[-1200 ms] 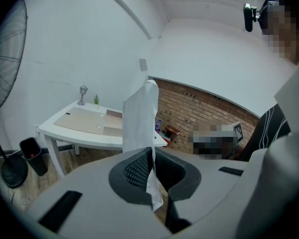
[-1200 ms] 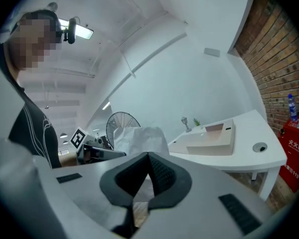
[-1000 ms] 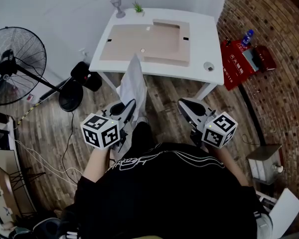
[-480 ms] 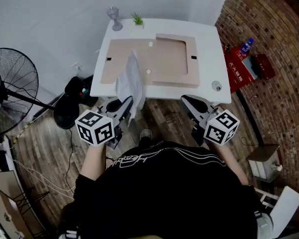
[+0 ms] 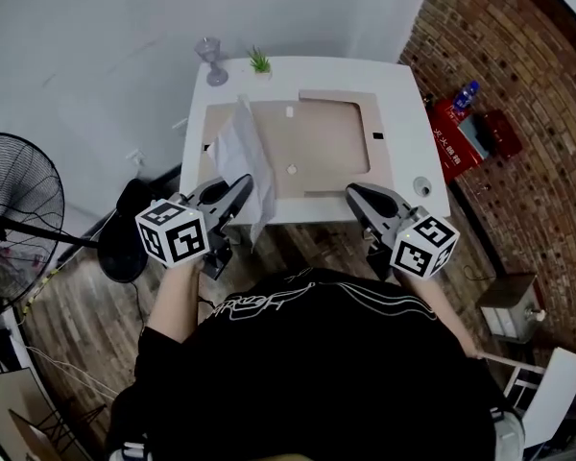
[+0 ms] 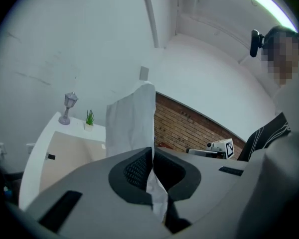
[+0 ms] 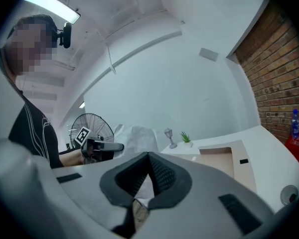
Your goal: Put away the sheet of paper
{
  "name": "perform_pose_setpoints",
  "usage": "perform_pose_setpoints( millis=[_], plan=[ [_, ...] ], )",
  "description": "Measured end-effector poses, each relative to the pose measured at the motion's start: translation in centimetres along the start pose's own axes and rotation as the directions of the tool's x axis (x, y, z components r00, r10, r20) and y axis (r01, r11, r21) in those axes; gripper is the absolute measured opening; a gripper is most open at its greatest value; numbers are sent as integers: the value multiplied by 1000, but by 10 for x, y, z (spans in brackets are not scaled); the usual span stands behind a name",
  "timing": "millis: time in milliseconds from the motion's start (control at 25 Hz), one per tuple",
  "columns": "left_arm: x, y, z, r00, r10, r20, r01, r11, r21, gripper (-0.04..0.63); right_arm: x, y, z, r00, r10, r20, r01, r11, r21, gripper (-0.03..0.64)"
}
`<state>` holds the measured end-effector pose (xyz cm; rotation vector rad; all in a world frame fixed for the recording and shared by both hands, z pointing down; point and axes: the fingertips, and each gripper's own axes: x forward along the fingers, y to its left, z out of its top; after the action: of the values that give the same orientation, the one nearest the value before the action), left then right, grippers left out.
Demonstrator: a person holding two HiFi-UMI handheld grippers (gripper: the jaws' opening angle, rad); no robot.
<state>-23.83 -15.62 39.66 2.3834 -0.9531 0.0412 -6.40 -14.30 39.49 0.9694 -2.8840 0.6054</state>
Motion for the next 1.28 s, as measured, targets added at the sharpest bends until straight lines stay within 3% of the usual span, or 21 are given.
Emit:
perform_pose_setpoints(
  millis=[400, 680, 960, 1120, 1280],
  plan=[
    [28, 26, 41, 989, -144, 19, 145, 988, -47, 32, 15, -30, 2, 993, -116, 22, 115, 993, 30, 0],
    [52, 22, 64, 962, -264, 73, 271, 956, -115, 32, 18, -47, 4, 986, -162, 35, 160, 986, 45, 0],
    [79, 42, 65, 940, -325, 108, 341, 915, -216, 32, 19, -65, 2, 980, -196, 30, 194, 979, 70, 0],
    [94, 74, 44, 940, -333, 71, 338, 887, -314, 32, 27, -73, -2, 980, -199, 23, 197, 977, 86, 0],
    [104, 118, 20, 964, -265, -4, 246, 900, -359, 32, 33, -81, -7, 980, -197, 10, 195, 976, 97, 0]
  ],
)
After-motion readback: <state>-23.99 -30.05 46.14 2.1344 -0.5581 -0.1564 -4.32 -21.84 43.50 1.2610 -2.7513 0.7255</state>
